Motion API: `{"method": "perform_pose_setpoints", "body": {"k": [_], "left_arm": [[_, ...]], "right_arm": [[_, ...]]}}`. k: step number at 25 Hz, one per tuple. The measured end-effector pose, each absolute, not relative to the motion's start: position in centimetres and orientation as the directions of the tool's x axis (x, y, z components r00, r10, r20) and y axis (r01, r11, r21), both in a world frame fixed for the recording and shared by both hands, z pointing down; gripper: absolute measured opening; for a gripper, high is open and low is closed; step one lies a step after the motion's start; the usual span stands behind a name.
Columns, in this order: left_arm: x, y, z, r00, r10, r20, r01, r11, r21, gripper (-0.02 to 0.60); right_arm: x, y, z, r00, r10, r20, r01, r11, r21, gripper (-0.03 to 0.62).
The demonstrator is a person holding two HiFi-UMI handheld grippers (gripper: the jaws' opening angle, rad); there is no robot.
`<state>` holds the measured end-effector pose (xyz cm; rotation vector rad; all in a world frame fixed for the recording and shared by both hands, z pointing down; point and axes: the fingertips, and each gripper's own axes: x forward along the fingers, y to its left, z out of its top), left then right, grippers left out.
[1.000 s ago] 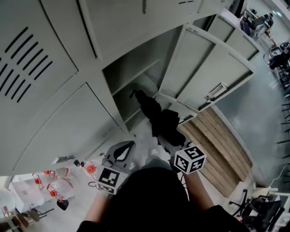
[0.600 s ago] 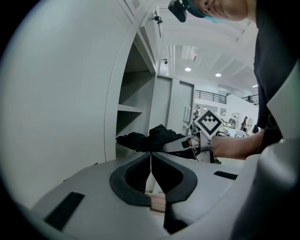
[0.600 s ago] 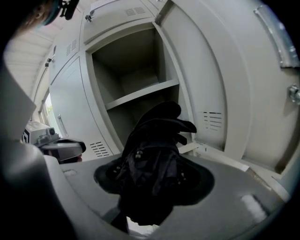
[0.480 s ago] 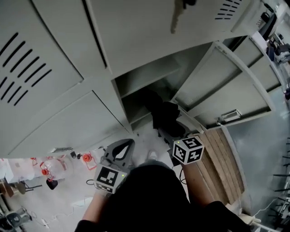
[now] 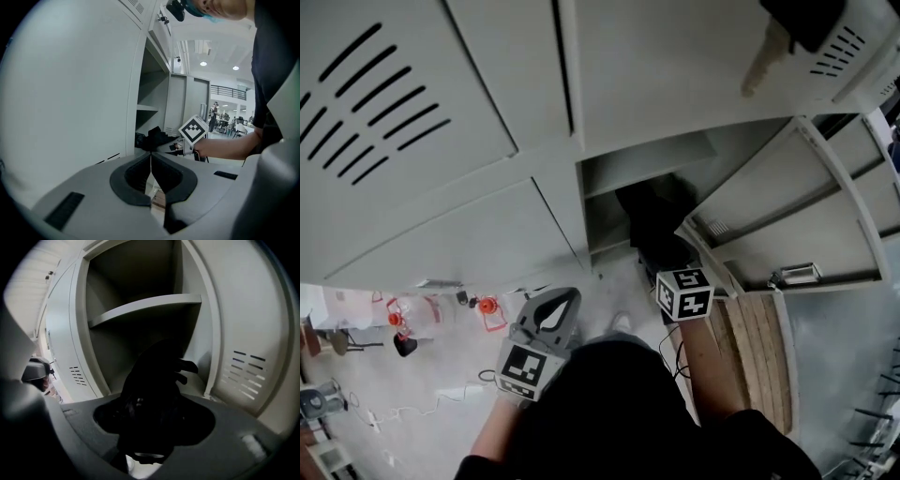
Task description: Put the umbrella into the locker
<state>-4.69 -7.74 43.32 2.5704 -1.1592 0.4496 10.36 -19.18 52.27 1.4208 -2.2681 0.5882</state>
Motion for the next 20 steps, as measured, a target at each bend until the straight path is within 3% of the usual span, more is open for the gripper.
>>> {"method": "perform_pose_setpoints", "body": {"k": [10,20], "left_arm": [[-6.2,-7.2,43.6,0.573,-0.708,0.413,-0.805,-0.581,0.121,0.011],[-6.1,-7.3,44.5,0.590,-0.697,0.408,-0.777,-0.628,0.052,0.010]], "right_arm": [[8.3,-23.2,53.9,-0.382,-0.737,0.557,-0.887,0.461,0.002,0.264],[7.1,-26.8,54.8,-0.337,-0.730,0.595,-0.888,0.457,0.058,0.275]]}}
